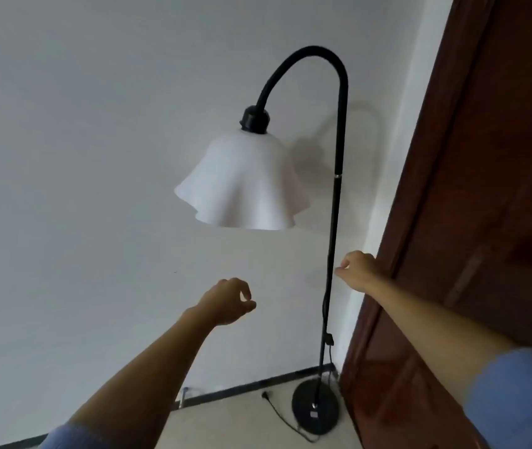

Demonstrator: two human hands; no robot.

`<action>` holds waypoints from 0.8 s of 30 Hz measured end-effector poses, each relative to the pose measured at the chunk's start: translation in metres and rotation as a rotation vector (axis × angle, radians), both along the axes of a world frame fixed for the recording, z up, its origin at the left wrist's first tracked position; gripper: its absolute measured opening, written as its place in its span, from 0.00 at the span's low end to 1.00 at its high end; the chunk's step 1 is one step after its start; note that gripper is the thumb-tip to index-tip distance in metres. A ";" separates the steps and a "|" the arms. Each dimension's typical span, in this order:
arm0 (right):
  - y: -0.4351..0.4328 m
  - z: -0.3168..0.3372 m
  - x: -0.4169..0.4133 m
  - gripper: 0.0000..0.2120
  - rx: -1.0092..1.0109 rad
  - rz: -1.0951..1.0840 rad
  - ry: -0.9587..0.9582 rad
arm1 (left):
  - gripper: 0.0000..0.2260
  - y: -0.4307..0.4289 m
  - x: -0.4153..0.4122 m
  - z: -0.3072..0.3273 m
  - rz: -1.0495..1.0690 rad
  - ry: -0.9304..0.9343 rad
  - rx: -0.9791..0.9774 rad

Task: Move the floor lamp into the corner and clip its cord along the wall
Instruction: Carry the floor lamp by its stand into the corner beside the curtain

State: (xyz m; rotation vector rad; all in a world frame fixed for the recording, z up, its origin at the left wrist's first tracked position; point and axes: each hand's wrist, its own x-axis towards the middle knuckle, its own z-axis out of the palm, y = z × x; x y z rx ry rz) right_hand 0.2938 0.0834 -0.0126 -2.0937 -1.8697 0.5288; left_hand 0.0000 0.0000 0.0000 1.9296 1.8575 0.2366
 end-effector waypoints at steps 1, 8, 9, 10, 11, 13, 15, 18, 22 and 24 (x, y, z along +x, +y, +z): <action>0.010 -0.006 0.000 0.12 -0.017 0.005 -0.005 | 0.12 0.007 0.003 -0.007 0.017 -0.003 -0.026; 0.054 -0.054 -0.012 0.21 -0.015 -0.080 -0.129 | 0.12 0.033 0.007 -0.058 0.097 -0.029 -0.135; 0.058 -0.064 -0.011 0.19 -0.007 -0.082 -0.141 | 0.11 0.035 0.005 -0.066 0.104 -0.033 -0.153; 0.059 -0.071 -0.011 0.17 0.000 -0.082 -0.146 | 0.11 0.037 0.004 -0.072 0.111 -0.035 -0.169; 0.060 -0.080 -0.010 0.15 0.016 -0.082 -0.148 | 0.11 0.039 0.003 -0.079 0.111 -0.036 -0.183; 0.057 -0.098 -0.006 0.15 0.032 -0.093 -0.125 | 0.10 0.041 0.003 -0.089 0.102 -0.038 -0.221; 0.053 -0.118 -0.002 0.15 0.005 -0.110 -0.065 | 0.10 0.044 0.004 -0.098 0.090 -0.046 -0.253; 0.043 -0.150 0.004 0.13 -0.189 -0.138 -0.029 | 0.10 0.044 0.001 -0.110 0.088 -0.060 -0.287; 0.029 -0.186 -0.001 0.11 -0.450 -0.212 0.205 | 0.10 0.041 -0.013 -0.121 0.090 -0.056 -0.320; 0.027 -0.184 -0.009 0.12 -0.484 -0.352 0.523 | 0.09 0.041 -0.022 -0.124 0.092 -0.049 -0.331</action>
